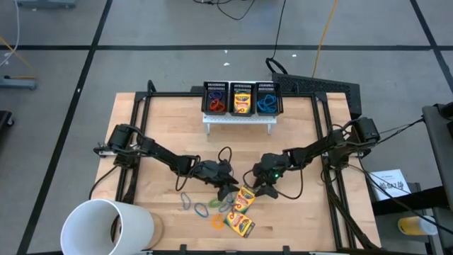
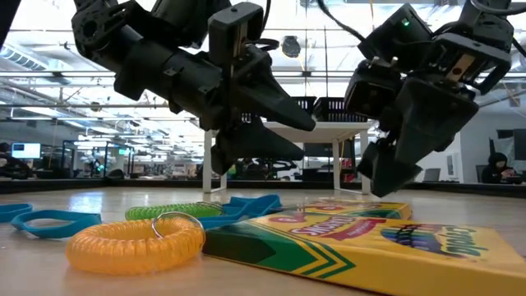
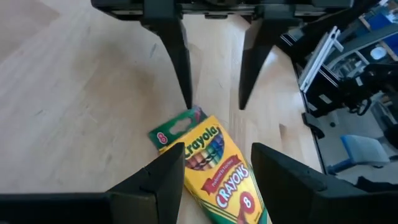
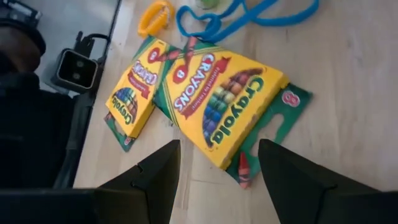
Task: Pick & Place Office Desk Supplies
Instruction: Put the crayon box into the middle black bin on the shelf
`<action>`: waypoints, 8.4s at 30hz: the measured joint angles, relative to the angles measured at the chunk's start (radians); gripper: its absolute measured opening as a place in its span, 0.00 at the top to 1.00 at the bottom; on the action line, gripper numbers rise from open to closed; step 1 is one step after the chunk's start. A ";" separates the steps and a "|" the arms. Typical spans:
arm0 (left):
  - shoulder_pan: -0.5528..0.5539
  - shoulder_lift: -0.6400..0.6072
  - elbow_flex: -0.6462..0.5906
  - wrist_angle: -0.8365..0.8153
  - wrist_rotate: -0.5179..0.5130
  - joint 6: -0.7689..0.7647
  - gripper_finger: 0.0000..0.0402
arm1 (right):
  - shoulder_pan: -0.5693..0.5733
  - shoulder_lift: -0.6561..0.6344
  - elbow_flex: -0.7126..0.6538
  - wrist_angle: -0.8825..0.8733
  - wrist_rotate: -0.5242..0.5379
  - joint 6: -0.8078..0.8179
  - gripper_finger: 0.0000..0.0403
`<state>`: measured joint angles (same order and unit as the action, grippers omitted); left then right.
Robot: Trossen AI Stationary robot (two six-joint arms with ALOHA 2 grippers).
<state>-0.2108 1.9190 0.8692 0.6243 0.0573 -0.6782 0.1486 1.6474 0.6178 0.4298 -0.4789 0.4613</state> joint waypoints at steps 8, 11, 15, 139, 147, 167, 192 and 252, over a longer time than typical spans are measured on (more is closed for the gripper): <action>0.000 0.000 0.000 0.000 0.025 -0.012 0.52 | -0.011 -0.001 0.000 -0.068 0.037 -0.033 0.48; -0.001 0.000 0.000 0.000 0.100 -0.075 0.52 | -0.019 0.003 0.000 -0.083 0.053 -0.018 0.48; -0.014 0.000 0.000 0.000 0.134 -0.144 0.52 | -0.028 0.005 0.000 -0.068 0.057 -0.027 0.48; 0.097 -0.174 0.165 -0.390 -0.111 0.461 0.52 | -0.089 0.041 0.025 0.056 0.370 -0.753 1.00; 0.077 -0.173 0.165 -0.502 -0.110 0.326 0.52 | -0.155 -0.020 0.028 0.026 0.302 -0.443 0.99; 0.020 0.042 0.166 -0.466 0.028 0.170 0.52 | -0.214 -0.001 0.027 -0.021 0.133 -0.081 0.66; 0.029 0.089 0.166 -0.406 0.014 0.257 0.52 | -0.213 0.113 0.030 0.079 -0.058 0.048 0.66; 0.044 -0.460 0.164 -0.396 -0.103 0.373 0.52 | -0.143 -0.368 0.027 0.045 0.267 -0.378 1.00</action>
<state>-0.1665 1.4590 1.0332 0.2280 -0.0456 -0.3052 0.0059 1.2794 0.6453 0.4743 -0.2119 0.0829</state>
